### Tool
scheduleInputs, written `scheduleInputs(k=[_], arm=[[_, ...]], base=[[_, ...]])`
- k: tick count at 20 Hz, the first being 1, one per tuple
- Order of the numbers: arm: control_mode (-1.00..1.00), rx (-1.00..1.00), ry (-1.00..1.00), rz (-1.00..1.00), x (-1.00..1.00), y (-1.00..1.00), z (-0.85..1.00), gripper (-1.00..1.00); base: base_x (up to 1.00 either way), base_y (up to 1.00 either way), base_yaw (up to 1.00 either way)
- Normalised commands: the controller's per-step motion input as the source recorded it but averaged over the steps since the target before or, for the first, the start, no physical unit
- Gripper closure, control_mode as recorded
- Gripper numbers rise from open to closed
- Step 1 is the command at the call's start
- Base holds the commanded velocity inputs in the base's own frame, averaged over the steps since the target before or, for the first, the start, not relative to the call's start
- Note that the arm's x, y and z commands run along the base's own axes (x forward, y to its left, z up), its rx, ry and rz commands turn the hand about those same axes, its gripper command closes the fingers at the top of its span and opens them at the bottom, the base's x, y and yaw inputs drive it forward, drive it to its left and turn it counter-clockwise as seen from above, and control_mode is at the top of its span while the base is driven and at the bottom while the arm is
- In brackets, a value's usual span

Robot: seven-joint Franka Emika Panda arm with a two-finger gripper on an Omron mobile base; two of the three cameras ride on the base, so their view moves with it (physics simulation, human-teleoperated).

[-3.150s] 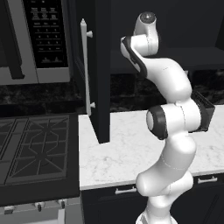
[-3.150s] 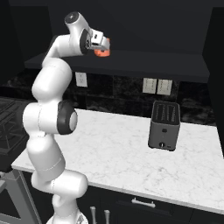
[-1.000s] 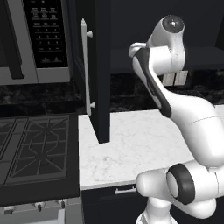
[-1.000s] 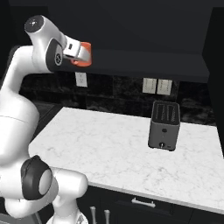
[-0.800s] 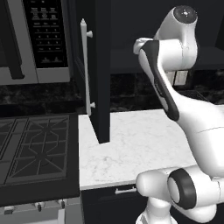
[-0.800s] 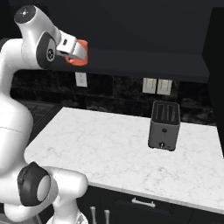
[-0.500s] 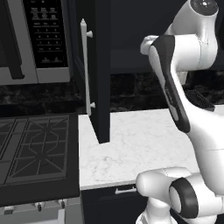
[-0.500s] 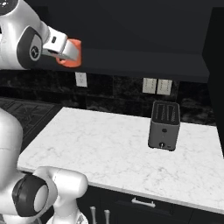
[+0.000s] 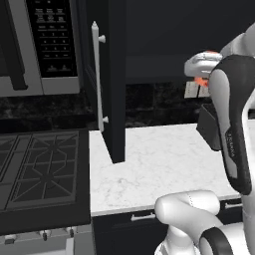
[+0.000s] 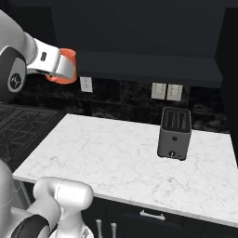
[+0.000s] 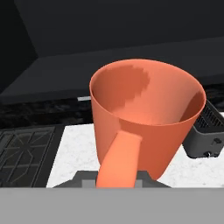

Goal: Gather all objects into one cabinet and sort the glasses and bowls to opposite sides.

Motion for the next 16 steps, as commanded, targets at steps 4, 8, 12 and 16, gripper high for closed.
scheduleInputs(k=[4,8,12,16], arm=[[-1.0,0.0,-0.09,0.12,-0.99,-0.16,-0.01,1.0],[-1.0,0.0,0.0,0.06,-0.18,0.1,-0.01,1.0],[-1.0,0.0,0.0,0.0,0.0,0.0,0.0,1.0],[-1.0,0.01,-0.01,0.0,-0.11,0.0,0.0,1.0]], base=[[0.0,0.0,0.0],[0.0,0.0,0.0],[0.0,0.0,0.0],[0.0,0.0,0.0]])
